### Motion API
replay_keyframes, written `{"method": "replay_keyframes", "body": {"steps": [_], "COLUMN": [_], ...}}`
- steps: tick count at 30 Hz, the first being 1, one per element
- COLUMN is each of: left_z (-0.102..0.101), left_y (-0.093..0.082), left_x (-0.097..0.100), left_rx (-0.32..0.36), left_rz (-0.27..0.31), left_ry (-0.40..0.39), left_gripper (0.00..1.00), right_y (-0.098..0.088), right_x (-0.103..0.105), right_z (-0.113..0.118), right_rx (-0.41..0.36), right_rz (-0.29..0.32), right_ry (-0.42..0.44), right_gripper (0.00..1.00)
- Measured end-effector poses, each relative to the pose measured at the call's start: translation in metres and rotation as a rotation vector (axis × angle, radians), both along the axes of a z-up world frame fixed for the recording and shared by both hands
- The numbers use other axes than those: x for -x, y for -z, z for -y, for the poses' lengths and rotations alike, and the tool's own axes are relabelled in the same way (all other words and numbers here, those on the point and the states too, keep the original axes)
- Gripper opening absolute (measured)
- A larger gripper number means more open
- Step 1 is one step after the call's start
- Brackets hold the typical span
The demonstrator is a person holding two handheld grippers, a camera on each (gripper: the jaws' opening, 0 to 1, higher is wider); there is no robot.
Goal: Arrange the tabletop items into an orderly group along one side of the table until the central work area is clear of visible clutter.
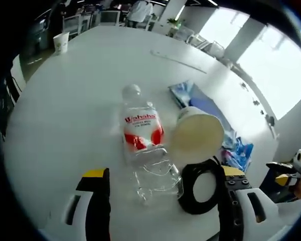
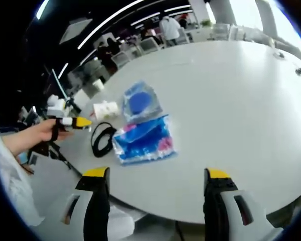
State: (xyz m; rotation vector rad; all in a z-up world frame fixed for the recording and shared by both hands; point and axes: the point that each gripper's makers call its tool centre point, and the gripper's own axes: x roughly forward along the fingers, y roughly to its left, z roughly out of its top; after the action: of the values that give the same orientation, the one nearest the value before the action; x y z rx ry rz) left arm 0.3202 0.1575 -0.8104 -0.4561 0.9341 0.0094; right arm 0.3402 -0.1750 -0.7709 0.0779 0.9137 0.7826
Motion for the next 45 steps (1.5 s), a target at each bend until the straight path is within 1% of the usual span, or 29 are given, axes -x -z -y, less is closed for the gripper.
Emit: {"method": "replay_keyframes", "body": {"steps": [2, 6, 16, 19, 24, 27, 30, 32, 38, 41, 45], "left_z": [0.001, 0.0, 0.001, 0.0, -0.003, -0.006, -0.01, -0.011, -0.014, -0.014, -0.011], "left_y": [0.001, 0.004, 0.007, 0.008, 0.008, 0.01, 0.014, 0.015, 0.017, 0.018, 0.017], "left_x": [0.0, -0.001, -0.003, -0.002, -0.006, -0.006, -0.003, -0.002, -0.002, -0.002, -0.002], "left_rx": [0.007, -0.003, -0.004, -0.014, -0.009, -0.038, -0.1, -0.123, -0.146, -0.152, -0.132], "left_rz": [0.0, -0.009, -0.022, -0.03, -0.018, -0.024, -0.031, -0.03, -0.029, -0.025, -0.01], "left_ry": [-0.009, -0.016, -0.011, -0.007, -0.017, -0.008, 0.011, 0.023, 0.009, 0.011, -0.001], "left_gripper": [0.85, 0.85, 0.85, 0.83, 0.81, 0.77, 0.71, 0.68, 0.64, 0.56, 0.51], "right_y": [0.0, -0.001, 0.001, 0.002, 0.002, 0.003, 0.003, 0.003, 0.006, 0.006, 0.006], "right_x": [-0.002, -0.003, -0.004, -0.004, -0.006, -0.006, -0.007, -0.008, -0.007, -0.006, -0.006], "right_z": [0.0, 0.0, -0.006, -0.007, -0.007, -0.007, -0.005, -0.004, -0.002, -0.004, -0.006], "right_rx": [-0.003, -0.006, -0.009, -0.01, -0.009, -0.009, -0.008, -0.008, -0.005, -0.008, -0.008], "right_rz": [0.002, 0.001, -0.007, -0.01, -0.01, -0.01, -0.01, -0.009, -0.017, -0.018, -0.017], "right_ry": [0.002, 0.007, -0.009, -0.014, -0.016, -0.015, -0.014, -0.011, -0.005, -0.012, -0.02], "right_gripper": [0.74, 0.74, 0.74, 0.74, 0.74, 0.74, 0.74, 0.74, 0.74, 0.74, 0.74]}}
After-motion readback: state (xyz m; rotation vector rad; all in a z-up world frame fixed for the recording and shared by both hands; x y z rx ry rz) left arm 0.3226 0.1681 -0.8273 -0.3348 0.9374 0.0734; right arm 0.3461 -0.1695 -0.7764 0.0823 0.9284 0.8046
